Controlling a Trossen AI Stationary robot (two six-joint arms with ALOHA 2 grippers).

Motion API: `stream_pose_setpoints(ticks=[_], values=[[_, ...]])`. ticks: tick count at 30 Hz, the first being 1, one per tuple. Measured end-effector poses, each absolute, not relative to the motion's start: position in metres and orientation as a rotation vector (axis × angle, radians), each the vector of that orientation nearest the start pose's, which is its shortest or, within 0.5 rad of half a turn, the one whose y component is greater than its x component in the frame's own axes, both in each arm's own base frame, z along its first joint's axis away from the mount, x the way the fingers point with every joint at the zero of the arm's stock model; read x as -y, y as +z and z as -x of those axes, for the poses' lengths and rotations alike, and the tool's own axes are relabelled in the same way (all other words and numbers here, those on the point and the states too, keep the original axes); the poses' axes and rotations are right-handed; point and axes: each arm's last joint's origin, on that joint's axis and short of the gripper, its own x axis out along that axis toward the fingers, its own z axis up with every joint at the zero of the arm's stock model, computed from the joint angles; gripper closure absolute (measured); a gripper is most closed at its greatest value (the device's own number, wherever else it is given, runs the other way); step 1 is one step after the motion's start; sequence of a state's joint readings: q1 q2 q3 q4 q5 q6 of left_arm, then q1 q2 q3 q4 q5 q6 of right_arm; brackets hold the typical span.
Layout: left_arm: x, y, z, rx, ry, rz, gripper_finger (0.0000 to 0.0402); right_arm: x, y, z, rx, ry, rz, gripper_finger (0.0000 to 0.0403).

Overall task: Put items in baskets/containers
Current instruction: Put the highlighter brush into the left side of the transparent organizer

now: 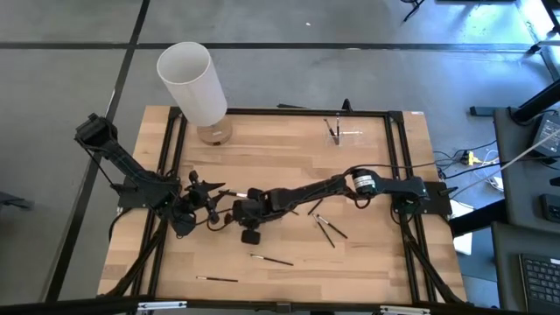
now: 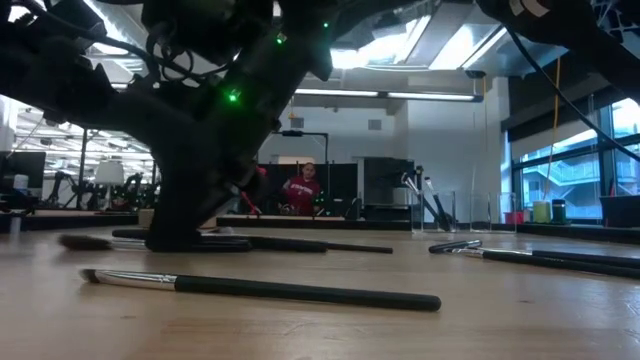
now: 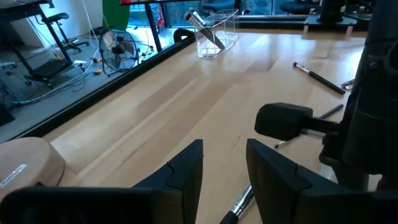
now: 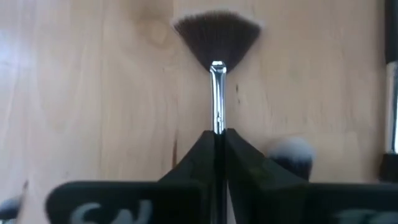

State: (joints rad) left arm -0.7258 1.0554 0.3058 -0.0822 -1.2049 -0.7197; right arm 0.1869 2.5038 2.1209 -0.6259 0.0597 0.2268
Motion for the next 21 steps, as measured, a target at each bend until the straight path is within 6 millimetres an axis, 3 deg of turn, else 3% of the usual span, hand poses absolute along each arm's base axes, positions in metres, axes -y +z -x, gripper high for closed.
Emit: stream_pose_setpoints(ticks=[4, 11, 17, 21], values=[[0.088, 0.152, -0.14, -0.282, 0.578, 0.004, 0.0284, -0.093, 0.143, -0.525, -1.015, -0.008, -0.108, 0.0387], [0.088, 0.152, -0.14, -0.298, 0.558, 0.013, 0.0284, -0.086, 0.148, -0.527, -0.986, -0.035, -0.159, 0.0367], [0.089, 0.151, -0.14, -0.319, 0.532, 0.029, 0.0284, -0.085, 0.165, -0.52, -0.998, -0.045, -0.154, 0.0381], [0.09, 0.151, -0.14, -0.33, 0.515, 0.058, 0.0284, -0.083, 0.188, -0.514, -0.99, -0.047, -0.153, 0.0371]])
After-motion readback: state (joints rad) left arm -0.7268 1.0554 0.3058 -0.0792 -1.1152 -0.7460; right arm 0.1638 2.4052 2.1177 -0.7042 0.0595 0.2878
